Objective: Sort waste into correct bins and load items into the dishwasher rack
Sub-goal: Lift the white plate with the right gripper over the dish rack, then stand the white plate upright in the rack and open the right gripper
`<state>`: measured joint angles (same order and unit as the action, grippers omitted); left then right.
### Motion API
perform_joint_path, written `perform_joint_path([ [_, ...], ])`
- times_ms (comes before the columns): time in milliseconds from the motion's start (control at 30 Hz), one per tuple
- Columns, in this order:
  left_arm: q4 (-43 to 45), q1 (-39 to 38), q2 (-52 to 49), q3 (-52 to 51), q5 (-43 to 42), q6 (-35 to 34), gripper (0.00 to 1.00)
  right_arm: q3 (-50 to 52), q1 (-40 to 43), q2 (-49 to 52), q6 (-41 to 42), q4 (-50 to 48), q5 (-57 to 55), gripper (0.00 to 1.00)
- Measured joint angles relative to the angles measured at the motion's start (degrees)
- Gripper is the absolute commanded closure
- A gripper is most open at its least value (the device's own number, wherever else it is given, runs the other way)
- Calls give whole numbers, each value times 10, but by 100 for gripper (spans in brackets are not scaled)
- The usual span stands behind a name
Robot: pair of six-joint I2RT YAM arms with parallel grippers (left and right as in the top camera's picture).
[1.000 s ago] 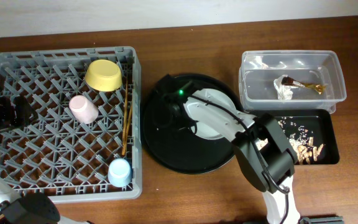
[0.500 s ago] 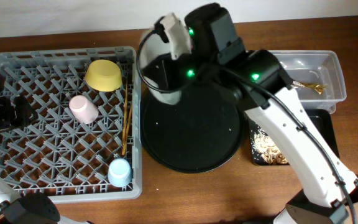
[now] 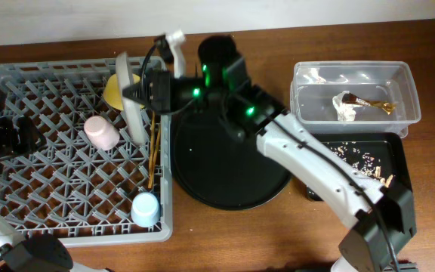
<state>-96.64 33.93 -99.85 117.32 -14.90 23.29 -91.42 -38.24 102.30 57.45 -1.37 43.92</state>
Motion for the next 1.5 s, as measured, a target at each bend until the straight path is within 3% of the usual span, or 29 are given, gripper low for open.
perform_joint_path([
  [233,0,0,0,0,0,0,1,153,-42,1,125,-206,-51,96],
  [867,0,0,0,0,0,0,1,175,-61,61,142,-201,-120,96],
  [900,0,0,0,0,0,0,1,175,-61,64,140,-201,-120,88],
  [933,0,0,0,0,0,0,1,175,-61,67,133,-201,-120,67],
  [967,0,0,0,0,0,0,1,175,-61,68,127,-201,-120,54],
  [1000,0,0,0,0,0,0,1,175,-61,68,126,-202,-121,47],
  [1033,0,0,0,0,0,0,1,175,-61,68,119,-202,-122,28],
  [1067,0,0,0,0,0,0,1,175,-61,68,115,-201,-124,23],
  [1233,0,0,0,0,0,0,1,175,-57,69,96,-202,-117,1],
  [1400,0,0,0,0,0,0,1,175,-25,68,69,-195,-66,1],
  [1500,0,0,0,0,0,0,1,173,19,54,36,-89,-33,1],
])
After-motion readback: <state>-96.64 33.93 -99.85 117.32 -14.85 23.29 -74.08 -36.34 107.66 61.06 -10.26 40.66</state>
